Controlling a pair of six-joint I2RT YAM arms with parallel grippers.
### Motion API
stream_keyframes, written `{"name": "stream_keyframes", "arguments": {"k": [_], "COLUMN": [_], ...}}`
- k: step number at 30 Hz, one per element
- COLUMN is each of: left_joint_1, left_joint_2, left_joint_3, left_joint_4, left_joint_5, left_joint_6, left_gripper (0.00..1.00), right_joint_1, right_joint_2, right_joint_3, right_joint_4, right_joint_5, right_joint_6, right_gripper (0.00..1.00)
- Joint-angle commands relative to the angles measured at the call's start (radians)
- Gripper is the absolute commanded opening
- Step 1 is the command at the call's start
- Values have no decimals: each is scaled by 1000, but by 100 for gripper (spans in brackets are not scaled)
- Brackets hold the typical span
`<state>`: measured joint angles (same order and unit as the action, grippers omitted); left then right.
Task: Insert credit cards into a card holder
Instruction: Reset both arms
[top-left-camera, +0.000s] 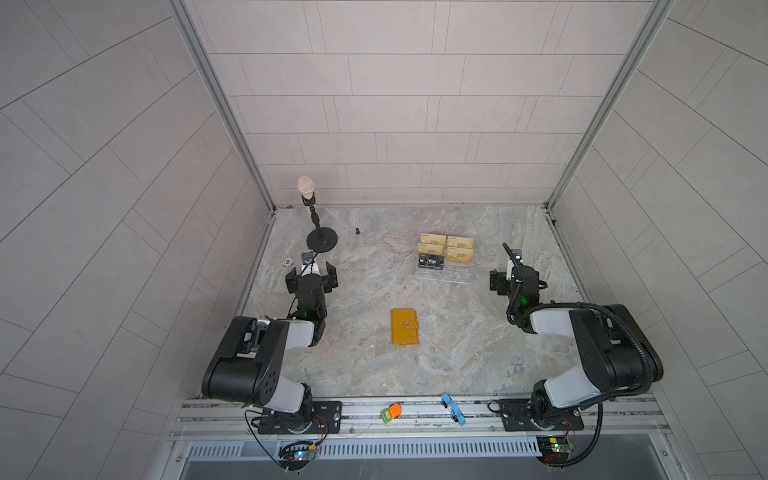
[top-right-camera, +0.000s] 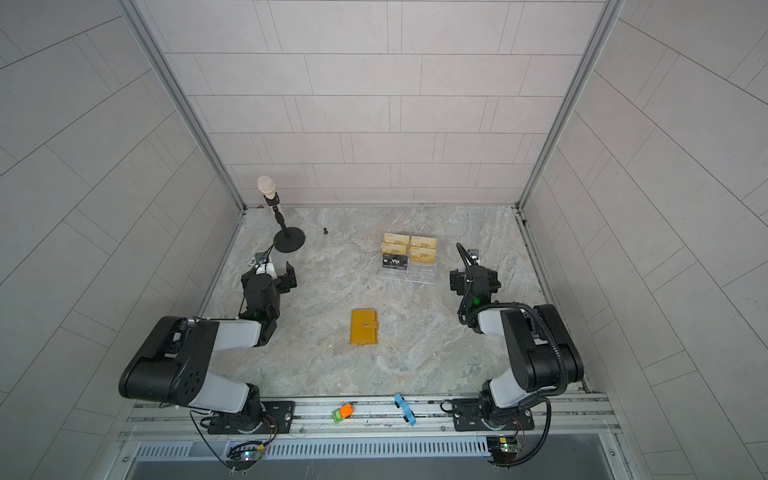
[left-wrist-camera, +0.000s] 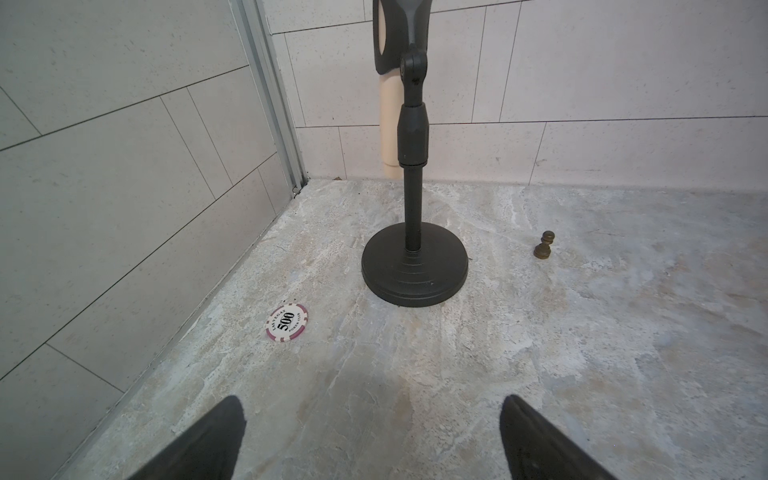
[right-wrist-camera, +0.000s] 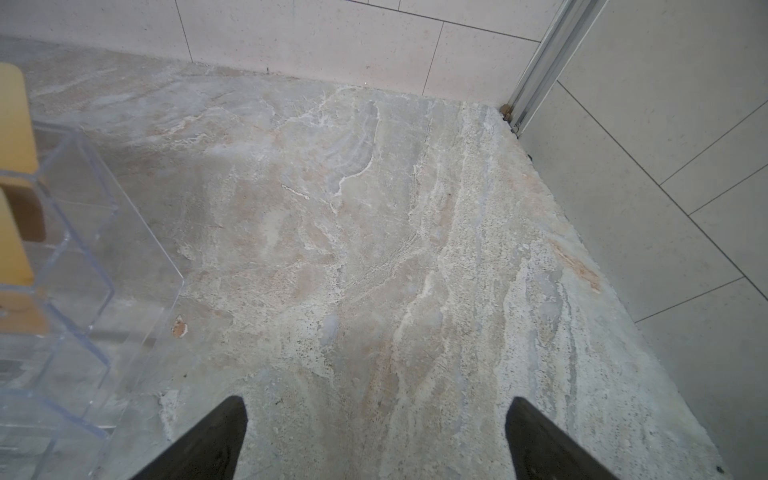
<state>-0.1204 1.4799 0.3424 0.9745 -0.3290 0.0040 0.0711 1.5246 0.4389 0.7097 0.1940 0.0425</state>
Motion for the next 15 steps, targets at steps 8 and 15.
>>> {"name": "stream_keyframes", "arguments": {"k": [8,15], "left_joint_1": [-2,-3], "left_joint_2": [-11,-11], "left_joint_3": [5,6], "left_joint_4": [2,3], "left_joint_5": [4,4], "left_joint_6": [-4,-4], "left_gripper": [100,100], "right_joint_1": [-5,-9], "right_joint_2": [-3,-41], "right_joint_3": [-9,-120], "right_joint_4": [43,194], "right_joint_5": [-57,-38], "right_joint_6": [-14,2], "right_gripper": [98,99]}}
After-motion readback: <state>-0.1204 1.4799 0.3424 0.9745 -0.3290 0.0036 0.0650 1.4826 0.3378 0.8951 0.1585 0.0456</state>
